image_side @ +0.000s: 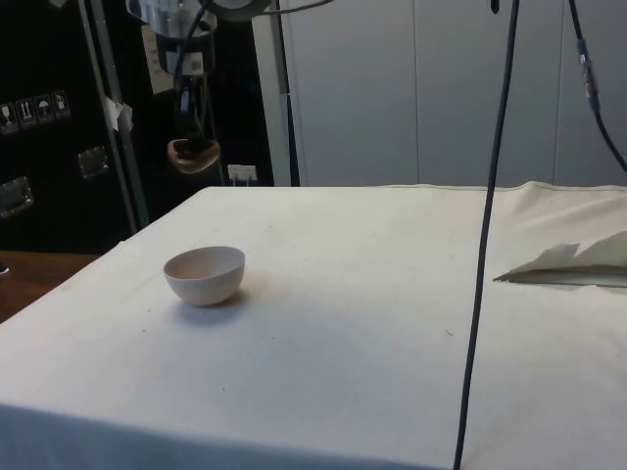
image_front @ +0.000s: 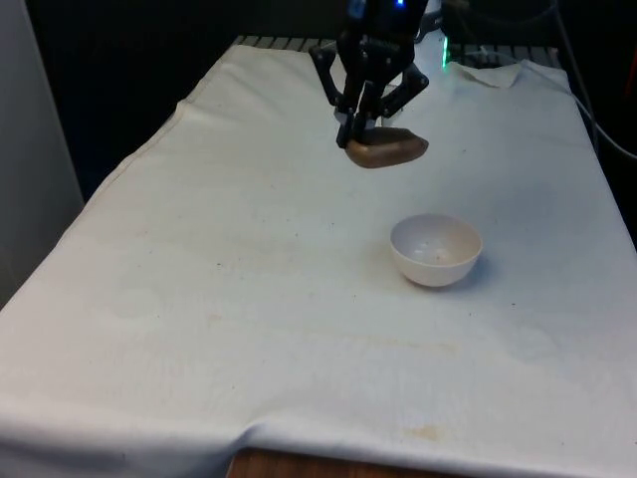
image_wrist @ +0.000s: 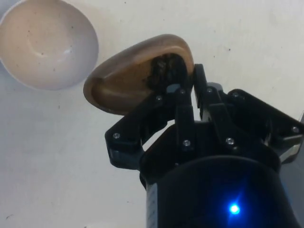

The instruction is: Pour the coffee beans from the cup into the bowl.

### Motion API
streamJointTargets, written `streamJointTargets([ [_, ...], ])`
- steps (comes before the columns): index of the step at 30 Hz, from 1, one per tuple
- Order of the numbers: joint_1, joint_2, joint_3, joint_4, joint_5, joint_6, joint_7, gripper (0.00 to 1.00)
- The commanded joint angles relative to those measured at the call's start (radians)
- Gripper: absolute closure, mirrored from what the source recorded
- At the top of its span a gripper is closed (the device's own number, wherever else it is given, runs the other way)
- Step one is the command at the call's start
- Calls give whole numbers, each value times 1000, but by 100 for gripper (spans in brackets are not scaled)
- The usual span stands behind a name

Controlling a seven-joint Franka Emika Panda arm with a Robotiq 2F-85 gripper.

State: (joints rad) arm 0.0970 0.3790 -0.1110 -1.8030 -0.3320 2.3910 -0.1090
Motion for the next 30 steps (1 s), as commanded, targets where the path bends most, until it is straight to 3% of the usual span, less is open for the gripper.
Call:
streamJointTargets([
  [1, 9, 0, -2, 2, -17, -9, 19, 100],
  [6, 6, -12, 10, -13, -64, -9, 53, 100],
  [7, 1, -2, 16, -2, -51, -13, 44, 100],
  [8, 6, -15, 10, -18, -69, -7, 57, 100],
  [14, 5, -42, 11, -58, -111, 4, 87, 100],
  [15, 0, -36, 17, -50, -99, -9, 78, 100],
  [18, 10, -51, 16, -71, -141, 6, 117, 100],
  [21, 10, -53, 27, -73, -173, 5, 148, 100],
  [22, 9, -53, 31, -73, -184, 4, 158, 100],
  [23, 0, -49, 38, -69, -163, -1, 139, 100],
  [24, 8, -53, 36, -73, -197, 4, 169, 100],
  [30, 9, -52, 61, -79, -285, 1, 253, 100],
])
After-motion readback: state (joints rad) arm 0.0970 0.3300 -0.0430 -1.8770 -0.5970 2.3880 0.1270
